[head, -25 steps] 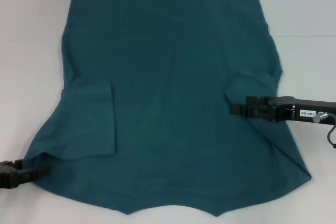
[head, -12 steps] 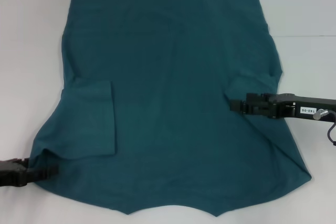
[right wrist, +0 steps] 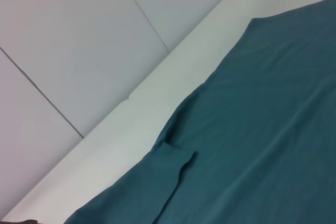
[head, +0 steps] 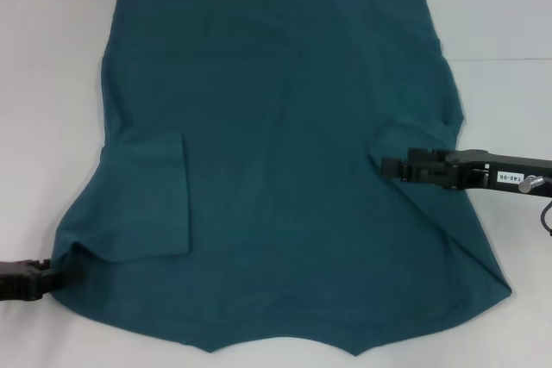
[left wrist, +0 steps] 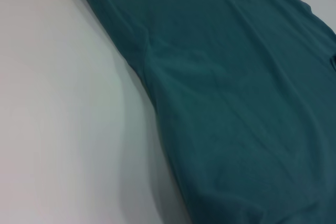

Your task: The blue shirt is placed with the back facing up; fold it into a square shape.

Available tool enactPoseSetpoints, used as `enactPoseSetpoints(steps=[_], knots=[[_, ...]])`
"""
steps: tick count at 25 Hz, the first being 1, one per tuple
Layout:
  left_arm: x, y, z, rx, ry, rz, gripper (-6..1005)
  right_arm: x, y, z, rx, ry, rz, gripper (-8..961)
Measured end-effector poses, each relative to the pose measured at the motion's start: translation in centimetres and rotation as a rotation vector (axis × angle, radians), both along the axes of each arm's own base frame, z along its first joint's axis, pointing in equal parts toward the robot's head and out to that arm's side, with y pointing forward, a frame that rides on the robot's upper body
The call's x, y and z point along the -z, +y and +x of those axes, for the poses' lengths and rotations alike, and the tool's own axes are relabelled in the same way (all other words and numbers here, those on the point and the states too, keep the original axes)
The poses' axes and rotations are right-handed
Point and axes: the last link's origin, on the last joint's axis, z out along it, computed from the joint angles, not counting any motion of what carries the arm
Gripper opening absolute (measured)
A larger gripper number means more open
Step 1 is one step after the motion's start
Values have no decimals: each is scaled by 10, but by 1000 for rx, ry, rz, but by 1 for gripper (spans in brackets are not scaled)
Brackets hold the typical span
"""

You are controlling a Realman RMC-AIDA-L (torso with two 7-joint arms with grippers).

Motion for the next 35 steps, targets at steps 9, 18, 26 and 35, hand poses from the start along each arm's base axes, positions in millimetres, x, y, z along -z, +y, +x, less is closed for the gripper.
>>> enactPoseSetpoints(steps=[9, 18, 26, 35], knots=[[0, 3, 2, 5, 4, -2, 307, 0, -2, 2, 5, 2, -1, 928], [-4, 7, 5, 3, -1, 2, 3, -6, -5, 12, 43, -28, -27, 927], [-6, 12, 10, -4, -20, 10, 3, -25, -27, 37, 164, -11, -128, 928], [-5, 13, 12, -4, -35, 22, 2, -44, -56, 74, 322, -24, -160, 928]])
